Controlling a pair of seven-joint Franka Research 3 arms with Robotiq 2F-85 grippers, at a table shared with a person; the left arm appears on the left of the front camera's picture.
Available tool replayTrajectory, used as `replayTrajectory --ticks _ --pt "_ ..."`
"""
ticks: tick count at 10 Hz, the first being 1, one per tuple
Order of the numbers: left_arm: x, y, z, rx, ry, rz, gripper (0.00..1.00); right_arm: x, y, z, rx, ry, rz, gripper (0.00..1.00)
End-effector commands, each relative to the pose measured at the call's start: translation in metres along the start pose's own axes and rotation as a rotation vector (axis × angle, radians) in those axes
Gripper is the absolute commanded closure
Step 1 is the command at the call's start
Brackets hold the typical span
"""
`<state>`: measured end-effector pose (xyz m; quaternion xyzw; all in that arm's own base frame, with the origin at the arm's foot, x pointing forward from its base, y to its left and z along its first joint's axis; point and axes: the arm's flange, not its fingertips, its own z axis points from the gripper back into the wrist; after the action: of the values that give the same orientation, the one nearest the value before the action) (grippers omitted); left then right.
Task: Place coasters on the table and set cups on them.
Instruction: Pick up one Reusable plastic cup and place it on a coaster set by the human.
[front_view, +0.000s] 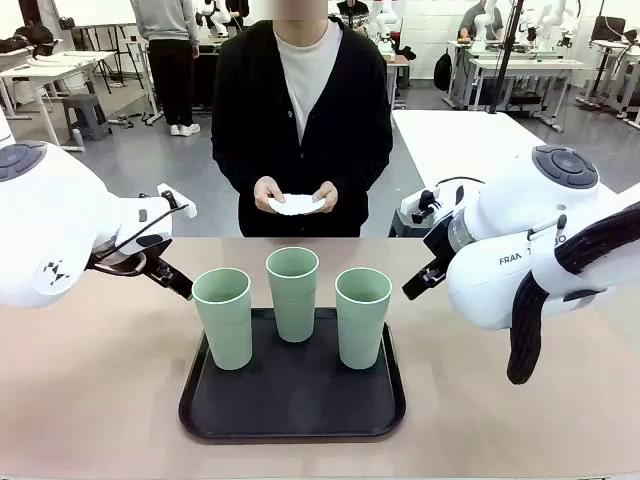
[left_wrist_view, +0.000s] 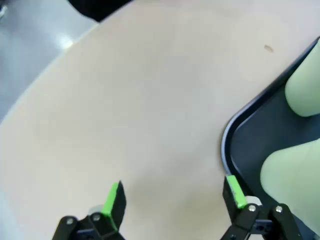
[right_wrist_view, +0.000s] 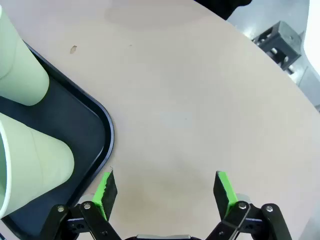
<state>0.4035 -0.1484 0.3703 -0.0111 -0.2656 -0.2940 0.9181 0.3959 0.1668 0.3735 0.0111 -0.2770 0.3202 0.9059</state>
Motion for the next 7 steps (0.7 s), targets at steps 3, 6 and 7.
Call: replayTrajectory --ticks 3,6,7 --pt "0.0010 -0.0012 0.0010 0.000 -0.005 -0.003 0.00 0.0000 0.0001 0.0000 0.000 0.000 0.000 0.00" --pt "0.0010 -0.0012 0.0010 0.000 -0.005 -0.003 0.00 0.0000 0.0001 0.0000 0.000 0.000 0.000 0.00" --pt "0.0010 -0.0012 0.0010 0.000 -0.005 -0.003 0.00 0.0000 0.0001 0.0000 0.000 0.000 0.000 0.00"
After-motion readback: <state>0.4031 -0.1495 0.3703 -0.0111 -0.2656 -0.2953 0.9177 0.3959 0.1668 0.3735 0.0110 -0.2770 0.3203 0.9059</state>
